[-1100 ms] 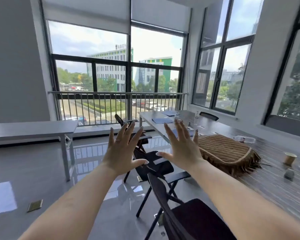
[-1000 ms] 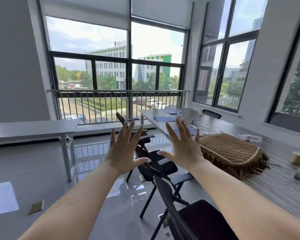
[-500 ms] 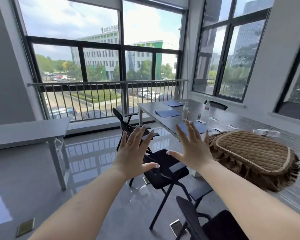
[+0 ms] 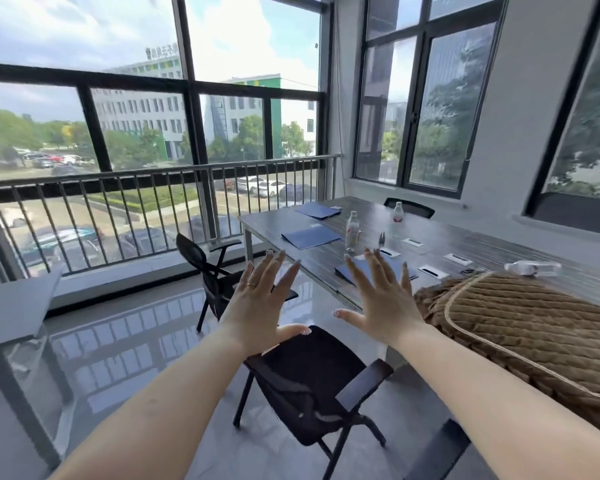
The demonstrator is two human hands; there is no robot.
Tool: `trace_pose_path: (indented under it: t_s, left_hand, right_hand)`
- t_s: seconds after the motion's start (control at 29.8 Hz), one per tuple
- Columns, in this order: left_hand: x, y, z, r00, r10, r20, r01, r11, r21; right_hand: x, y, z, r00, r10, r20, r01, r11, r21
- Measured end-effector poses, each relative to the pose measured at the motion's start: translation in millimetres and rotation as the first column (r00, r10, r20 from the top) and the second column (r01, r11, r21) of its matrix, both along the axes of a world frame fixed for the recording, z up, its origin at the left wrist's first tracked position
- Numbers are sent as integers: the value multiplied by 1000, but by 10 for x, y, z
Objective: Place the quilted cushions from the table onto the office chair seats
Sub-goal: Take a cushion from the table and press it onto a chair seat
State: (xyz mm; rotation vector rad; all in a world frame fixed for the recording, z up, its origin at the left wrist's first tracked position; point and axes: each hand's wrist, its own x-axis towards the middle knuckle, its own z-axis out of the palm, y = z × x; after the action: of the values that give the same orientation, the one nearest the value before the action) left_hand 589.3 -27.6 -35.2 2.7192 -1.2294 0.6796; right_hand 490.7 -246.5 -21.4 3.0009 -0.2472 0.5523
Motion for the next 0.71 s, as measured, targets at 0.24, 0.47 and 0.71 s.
trace_pose_path:
  t_s: [0.24, 0.47, 0.71]
  left_hand:
    - [1061, -781, -108, 987, -160, 4, 160, 987, -10]
    - [1876, -1580, -250, 918, -393, -51, 390, 919, -52]
    - [2201, -2646, -457, 793, -565, -228, 552, 824, -126]
  right_hand:
    - [717, -626, -161, 987, -155, -34, 156, 988, 9]
    - [1135, -1067, -276, 933, -358, -24, 359, 932, 53]
    - [1024, -1560, -556, 729, -681, -74, 675, 695, 247]
